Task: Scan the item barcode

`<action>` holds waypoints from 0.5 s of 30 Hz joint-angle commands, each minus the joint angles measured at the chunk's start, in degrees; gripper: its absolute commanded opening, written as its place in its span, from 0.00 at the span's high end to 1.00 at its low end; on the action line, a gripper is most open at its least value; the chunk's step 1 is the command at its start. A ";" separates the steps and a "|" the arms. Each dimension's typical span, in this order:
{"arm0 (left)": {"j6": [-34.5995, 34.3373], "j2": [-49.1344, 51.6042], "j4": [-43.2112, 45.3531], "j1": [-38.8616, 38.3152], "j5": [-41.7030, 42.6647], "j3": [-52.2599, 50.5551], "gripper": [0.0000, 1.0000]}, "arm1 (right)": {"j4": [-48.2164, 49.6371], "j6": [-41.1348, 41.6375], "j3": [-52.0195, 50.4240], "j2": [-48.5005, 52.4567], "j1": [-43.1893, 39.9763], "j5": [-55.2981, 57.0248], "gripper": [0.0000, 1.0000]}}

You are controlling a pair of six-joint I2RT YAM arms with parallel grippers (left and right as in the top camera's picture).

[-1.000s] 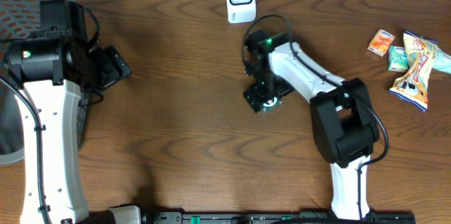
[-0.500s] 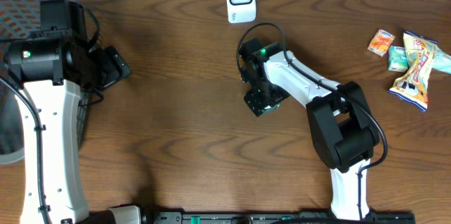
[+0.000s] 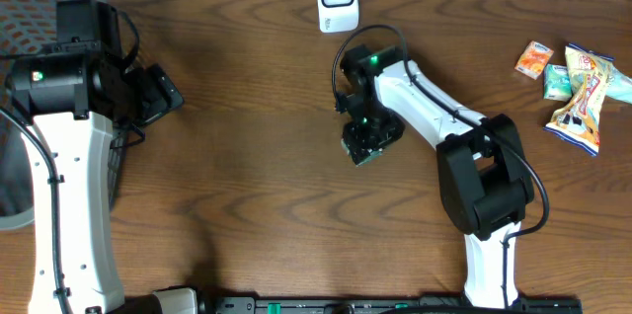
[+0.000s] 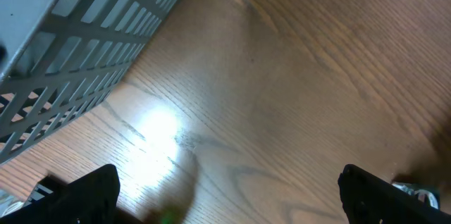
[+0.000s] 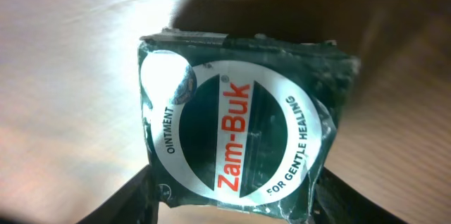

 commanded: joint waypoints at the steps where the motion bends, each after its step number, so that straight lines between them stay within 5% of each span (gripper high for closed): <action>1: -0.26 0.37 -0.17 0.13 -0.33 -0.22 0.02 | -2.38 -6.51 2.51 -0.55 -1.62 -12.61 0.46; 8: -0.26 0.37 -0.17 0.13 -0.33 -0.22 0.02 | -5.03 -12.87 2.67 -0.59 -4.31 -20.72 0.47; 15: -0.26 0.37 -0.20 0.13 -0.33 -0.22 0.02 | -1.36 -8.09 2.34 -0.59 -4.24 -5.01 0.44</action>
